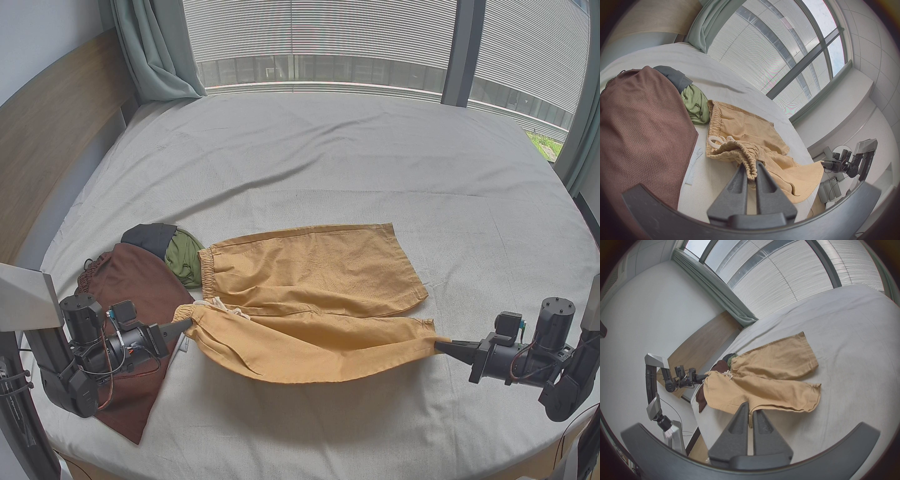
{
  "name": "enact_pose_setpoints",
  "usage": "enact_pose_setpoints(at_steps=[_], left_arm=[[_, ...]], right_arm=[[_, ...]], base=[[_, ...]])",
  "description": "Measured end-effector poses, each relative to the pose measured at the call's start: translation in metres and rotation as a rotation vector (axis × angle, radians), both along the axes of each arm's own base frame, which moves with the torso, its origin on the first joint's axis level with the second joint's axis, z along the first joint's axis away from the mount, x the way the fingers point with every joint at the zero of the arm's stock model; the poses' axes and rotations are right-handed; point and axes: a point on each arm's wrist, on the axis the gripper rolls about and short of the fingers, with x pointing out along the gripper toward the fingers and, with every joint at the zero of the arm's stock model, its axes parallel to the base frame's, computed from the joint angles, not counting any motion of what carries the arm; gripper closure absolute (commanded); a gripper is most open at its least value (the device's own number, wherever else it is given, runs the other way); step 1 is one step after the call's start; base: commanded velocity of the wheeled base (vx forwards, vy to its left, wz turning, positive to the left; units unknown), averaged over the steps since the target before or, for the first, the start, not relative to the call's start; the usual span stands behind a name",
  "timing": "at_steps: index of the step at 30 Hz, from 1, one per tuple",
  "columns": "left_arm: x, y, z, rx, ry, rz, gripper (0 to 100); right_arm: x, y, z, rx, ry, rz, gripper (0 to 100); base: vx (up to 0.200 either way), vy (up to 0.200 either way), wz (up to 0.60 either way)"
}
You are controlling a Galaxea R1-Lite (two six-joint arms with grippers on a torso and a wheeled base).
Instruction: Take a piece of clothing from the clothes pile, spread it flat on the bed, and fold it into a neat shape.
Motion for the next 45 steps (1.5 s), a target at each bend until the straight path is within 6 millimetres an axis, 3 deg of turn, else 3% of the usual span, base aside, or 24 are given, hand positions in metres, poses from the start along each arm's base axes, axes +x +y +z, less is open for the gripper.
enact_pose_setpoints(at_steps=[30,45], left_arm=[[0.020,-0.015,0.013,-0.054,-0.043,0.100,100],[0.034,-0.021,0.025,-0.110,-0.080,0.172,100]], right_arm=[[0.064,0.010,0.046,0.150,-0.209,-0.137,100],[0.106,0.016,0.051,0.222,-0.256,-0.155,100]], base=[[0.000,0.000,0.00],[0.000,0.000,0.00]])
